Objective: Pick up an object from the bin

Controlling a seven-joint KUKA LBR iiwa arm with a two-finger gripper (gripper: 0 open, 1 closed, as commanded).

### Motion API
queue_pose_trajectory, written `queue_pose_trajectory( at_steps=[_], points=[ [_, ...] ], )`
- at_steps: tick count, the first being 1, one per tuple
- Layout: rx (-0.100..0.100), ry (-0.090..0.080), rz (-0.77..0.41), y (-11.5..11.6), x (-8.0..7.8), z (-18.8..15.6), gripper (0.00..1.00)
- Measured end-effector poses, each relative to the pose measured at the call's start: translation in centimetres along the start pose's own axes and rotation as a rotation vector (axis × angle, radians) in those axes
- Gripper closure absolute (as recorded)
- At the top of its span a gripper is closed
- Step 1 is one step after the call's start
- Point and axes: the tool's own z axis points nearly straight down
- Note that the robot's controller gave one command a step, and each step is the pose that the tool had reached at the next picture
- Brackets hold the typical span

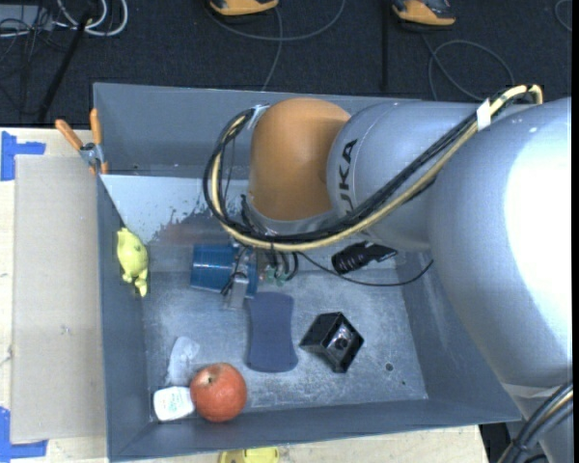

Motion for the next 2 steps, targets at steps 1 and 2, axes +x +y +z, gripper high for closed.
queue_pose_trajectory(
  at_steps=[1, 2],
  points=[
    [-0.002, -0.005, 0.000, 0.03, -0.11, -1.13, 1.00],
    [0.000, -0.001, 0.001, -0.01, -0.03, -1.83, 1.00]
  ],
)
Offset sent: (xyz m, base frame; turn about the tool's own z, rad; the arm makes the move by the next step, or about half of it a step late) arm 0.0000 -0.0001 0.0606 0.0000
